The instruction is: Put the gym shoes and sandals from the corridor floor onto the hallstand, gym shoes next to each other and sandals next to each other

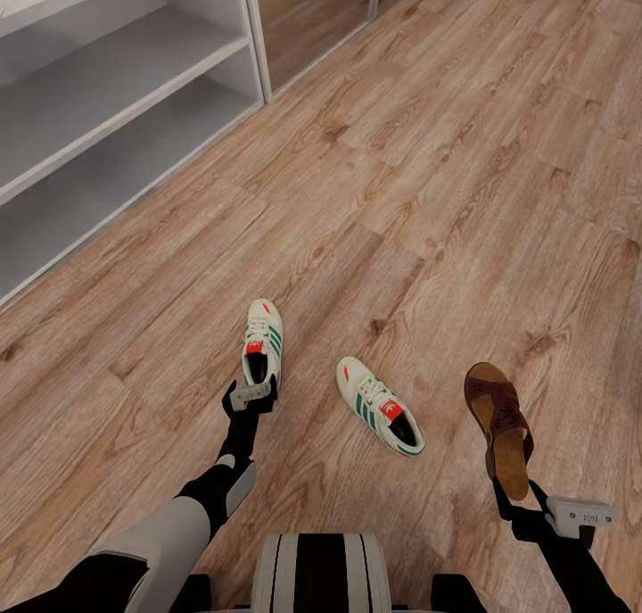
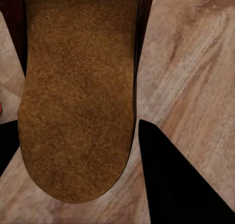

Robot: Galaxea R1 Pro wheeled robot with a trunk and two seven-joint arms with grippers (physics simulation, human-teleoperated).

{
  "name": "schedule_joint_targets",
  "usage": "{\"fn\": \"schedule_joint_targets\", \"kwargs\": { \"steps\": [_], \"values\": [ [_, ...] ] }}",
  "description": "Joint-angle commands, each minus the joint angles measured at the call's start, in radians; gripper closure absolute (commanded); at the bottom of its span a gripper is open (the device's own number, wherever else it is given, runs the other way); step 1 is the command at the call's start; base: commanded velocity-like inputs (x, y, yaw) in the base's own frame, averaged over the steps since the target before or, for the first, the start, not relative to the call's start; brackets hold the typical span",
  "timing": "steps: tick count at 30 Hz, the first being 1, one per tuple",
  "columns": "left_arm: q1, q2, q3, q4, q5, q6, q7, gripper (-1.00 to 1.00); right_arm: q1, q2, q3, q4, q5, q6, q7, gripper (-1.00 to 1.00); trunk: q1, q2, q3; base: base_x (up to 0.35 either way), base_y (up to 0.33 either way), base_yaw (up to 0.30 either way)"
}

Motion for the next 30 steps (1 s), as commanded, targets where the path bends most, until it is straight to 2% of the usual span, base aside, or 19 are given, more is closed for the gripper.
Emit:
{"fn": "schedule_joint_targets", "kwargs": {
  "steps": [1,30],
  "values": [
    [0.0,0.0,0.0,0.0,0.0,0.0,0.0,-1.0,0.0,0.0,0.0,0.0,-0.004,0.001,0.0,1.0,0.0,0.0,0.0,0.0,0.0,0.0],
    [0.0,0.001,0.009,0.0,0.002,0.0,0.001,-1.0,0.001,0.0,0.0,-0.001,-0.004,0.0,0.0,1.0,0.0,0.0,-0.01,0.0,0.0,0.0]
  ]
}}
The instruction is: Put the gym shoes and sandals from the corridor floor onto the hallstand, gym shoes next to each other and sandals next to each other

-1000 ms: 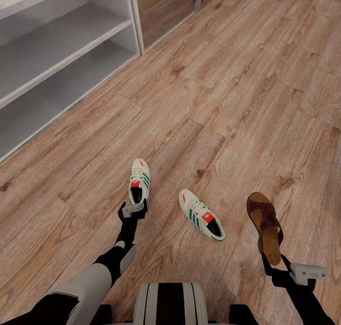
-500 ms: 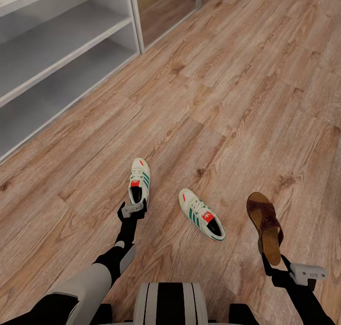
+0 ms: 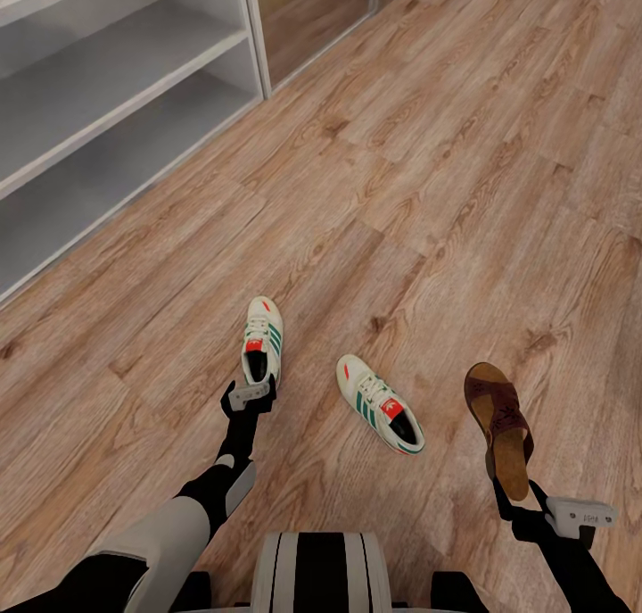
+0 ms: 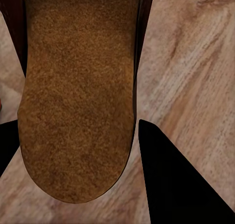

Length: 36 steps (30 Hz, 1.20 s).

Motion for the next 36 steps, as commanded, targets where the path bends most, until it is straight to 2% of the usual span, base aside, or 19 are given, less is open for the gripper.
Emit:
{"fn": "schedule_joint_targets", "kwargs": {
  "steps": [1,36],
  "values": [
    [0.0,0.0,0.0,0.0,0.0,0.0,0.0,-1.0,0.0,0.0,0.0,0.0,-0.004,0.0,0.0,1.0,0.0,0.0,0.0,0.0,0.0,0.0],
    [0.0,0.0,-0.003,0.001,0.0,0.0,0.0,-1.0,0.0,0.0,0.0,0.0,-0.004,0.001,0.0,1.0,0.0,0.0,-0.013,0.0,0.0,0.0]
  ]
}}
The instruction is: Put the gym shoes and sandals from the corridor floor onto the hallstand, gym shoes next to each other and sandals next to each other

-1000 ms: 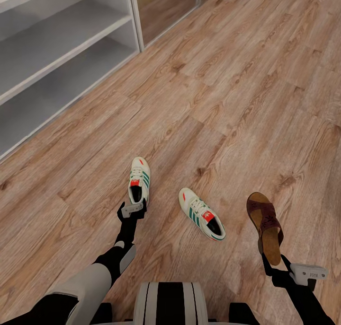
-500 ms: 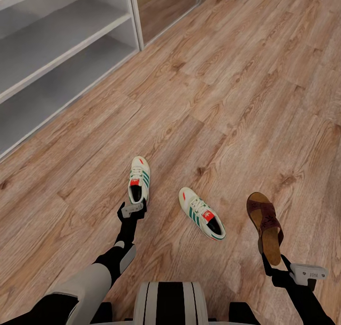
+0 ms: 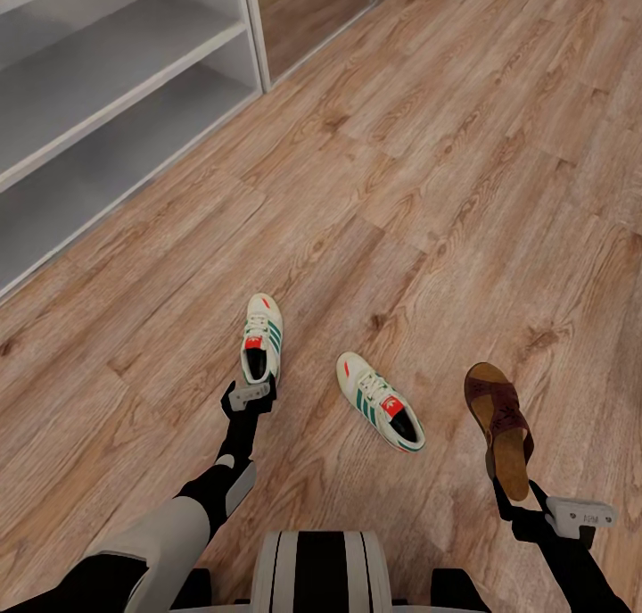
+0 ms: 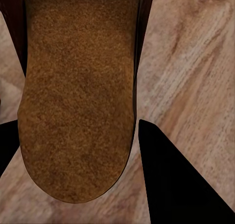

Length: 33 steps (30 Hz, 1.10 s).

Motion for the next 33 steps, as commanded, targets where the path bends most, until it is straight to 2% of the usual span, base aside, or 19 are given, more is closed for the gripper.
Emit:
{"fn": "schedule_joint_targets", "kwargs": {
  "steps": [1,29,30,33],
  "values": [
    [0.0,0.0,0.0,0.0,0.0,0.0,0.0,-1.0,0.0,0.0,0.0,0.0,-0.004,0.001,0.0,1.0,0.0,0.0,0.0,0.0,0.0,0.0],
    [0.0,-0.009,0.0,-0.003,0.0,0.0,0.0,-1.0,0.0,0.0,0.0,0.0,-0.004,0.0,0.0,1.0,0.0,0.0,-0.007,0.0,0.0,0.0],
    [0.0,-0.009,0.0,-0.003,0.0,0.0,0.0,1.0,0.0,0.0,0.0,0.0,-0.004,0.0,0.0,1.0,0.0,0.0,-0.007,0.0,0.0,0.0],
    [0.0,-0.009,0.0,-0.003,0.0,0.0,0.0,1.0,0.0,0.0,0.0,0.0,-0.004,0.0,0.0,1.0,0.0,0.0,-0.007,0.0,0.0,0.0]
  ]
}}
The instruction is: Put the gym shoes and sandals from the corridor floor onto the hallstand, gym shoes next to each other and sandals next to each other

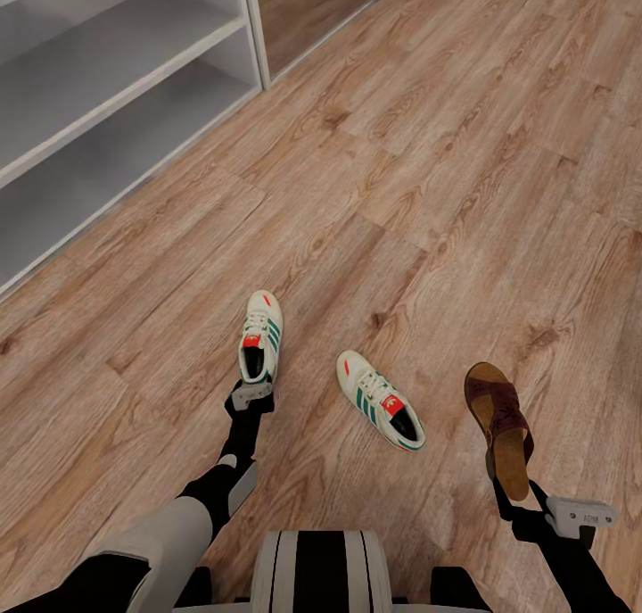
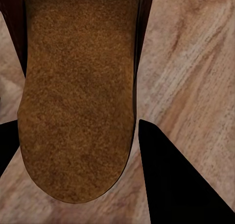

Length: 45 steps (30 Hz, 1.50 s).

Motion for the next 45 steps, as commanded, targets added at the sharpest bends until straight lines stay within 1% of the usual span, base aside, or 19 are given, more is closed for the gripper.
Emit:
{"fn": "schedule_joint_targets", "kwargs": {
  "steps": [1,26,31,33,35,36,39,42,43,45],
  "values": [
    [0.0,0.0,0.002,0.0,0.002,0.0,0.001,1.0,0.0,0.0,0.0,0.0,-0.004,0.0,0.0,1.0,0.0,0.0,0.0,0.0,0.0,0.0],
    [-0.001,0.003,0.001,-0.006,-0.001,-0.001,0.0,1.0,0.0,0.0,0.0,0.0,-0.004,0.001,0.0,1.0,0.0,0.0,0.0,0.0,0.0,0.0],
    [-0.001,-0.001,-0.006,-0.037,-0.004,0.001,-0.007,1.0,0.002,0.0,0.0,-0.001,-0.005,0.001,0.0,1.0,0.0,0.0,0.0,0.0,0.0,0.0],
    [0.0,-0.008,-0.013,-0.067,-0.005,0.009,-0.01,1.0,0.003,0.0,0.0,-0.002,-0.005,0.001,0.0,1.0,0.0,0.0,0.0,0.0,0.0,0.0],
    [0.003,-0.017,-0.029,-0.105,-0.007,0.039,-0.011,1.0,0.004,0.0,0.0,-0.003,-0.006,0.001,0.0,1.0,0.0,0.0,0.0,0.0,0.0,0.0],
    [0.003,-0.017,-0.029,-0.105,-0.007,0.039,-0.011,1.0,0.004,0.0,0.0,-0.003,-0.006,0.001,0.0,1.0,0.0,0.0,0.0,0.0,0.0,0.0],
    [0.013,-0.027,-0.068,-0.184,-0.014,0.126,-0.011,1.0,0.004,0.0,0.0,-0.004,-0.007,0.001,0.0,1.0,0.0,0.0,0.0,0.0,0.0,0.0],
    [0.038,-0.027,-0.111,-0.301,-0.018,0.226,-0.009,1.0,0.004,0.0,0.0,-0.006,-0.008,0.001,0.0,1.0,0.0,0.0,0.0,0.0,0.0,0.0],
    [0.038,-0.027,-0.111,-0.301,-0.018,0.226,-0.009,1.0,0.004,0.0,0.0,-0.006,-0.008,0.001,0.0,1.0,0.0,0.0,0.0,0.0,0.0,0.0],
    [0.069,-0.027,-0.131,-0.39,-0.021,0.284,-0.008,1.0,0.004,0.0,0.0,-0.007,-0.008,0.001,0.0,1.0,0.0,0.0,0.0,0.0,0.0,0.0]
  ]
}}
